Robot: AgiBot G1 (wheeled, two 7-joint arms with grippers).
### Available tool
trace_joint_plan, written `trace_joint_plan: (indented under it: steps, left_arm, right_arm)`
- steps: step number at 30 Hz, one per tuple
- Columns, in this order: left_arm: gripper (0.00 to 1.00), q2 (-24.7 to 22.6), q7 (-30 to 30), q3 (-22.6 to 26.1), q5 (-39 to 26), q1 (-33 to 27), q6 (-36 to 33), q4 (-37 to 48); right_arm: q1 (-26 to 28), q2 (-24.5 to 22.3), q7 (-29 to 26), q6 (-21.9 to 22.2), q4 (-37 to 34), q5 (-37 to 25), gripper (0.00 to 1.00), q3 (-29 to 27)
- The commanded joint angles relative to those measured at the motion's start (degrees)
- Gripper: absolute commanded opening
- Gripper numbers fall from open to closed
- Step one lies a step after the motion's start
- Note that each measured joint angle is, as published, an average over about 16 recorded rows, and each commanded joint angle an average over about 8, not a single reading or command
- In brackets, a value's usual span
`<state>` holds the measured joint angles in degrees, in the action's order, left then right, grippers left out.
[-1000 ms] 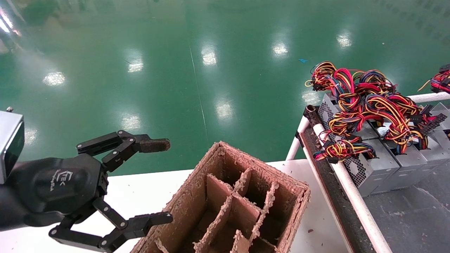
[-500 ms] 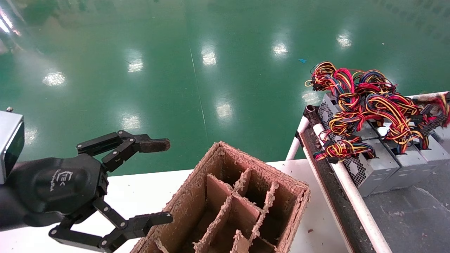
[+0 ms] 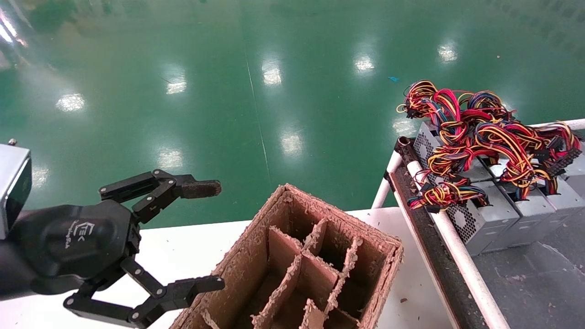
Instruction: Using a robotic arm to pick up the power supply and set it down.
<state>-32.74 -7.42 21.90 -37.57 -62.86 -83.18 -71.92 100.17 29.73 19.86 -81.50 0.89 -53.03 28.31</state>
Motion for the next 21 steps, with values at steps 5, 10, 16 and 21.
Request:
trace_joint_plan:
  steps: [5, 10, 16, 21]
  left_arm:
    - [1.00, 0.00, 0.00, 0.00, 0.01, 0.01, 0.01, 0.01]
    - [1.00, 0.00, 0.00, 0.00, 0.01, 0.01, 0.01, 0.01]
    - [1.00, 0.00, 0.00, 0.00, 0.01, 0.01, 0.01, 0.02]
    - [1.00, 0.00, 0.01, 0.00, 0.01, 0.01, 0.01, 0.02]
  right_arm:
    - [-0.44, -0.06, 0.33, -1.59, 0.72, 0.51, 1.00, -0.38]
    - [-2.34, 0.20, -1.18, -1.73, 4.30, 1.05, 1.00, -0.98]
    - [-6.11, 0.73, -4.24, -1.99, 11.41, 2.11, 1.00, -2.16]
    - [-9.30, 1.18, -6.83, -2.20, 17.43, 3.00, 1.00, -3.15]
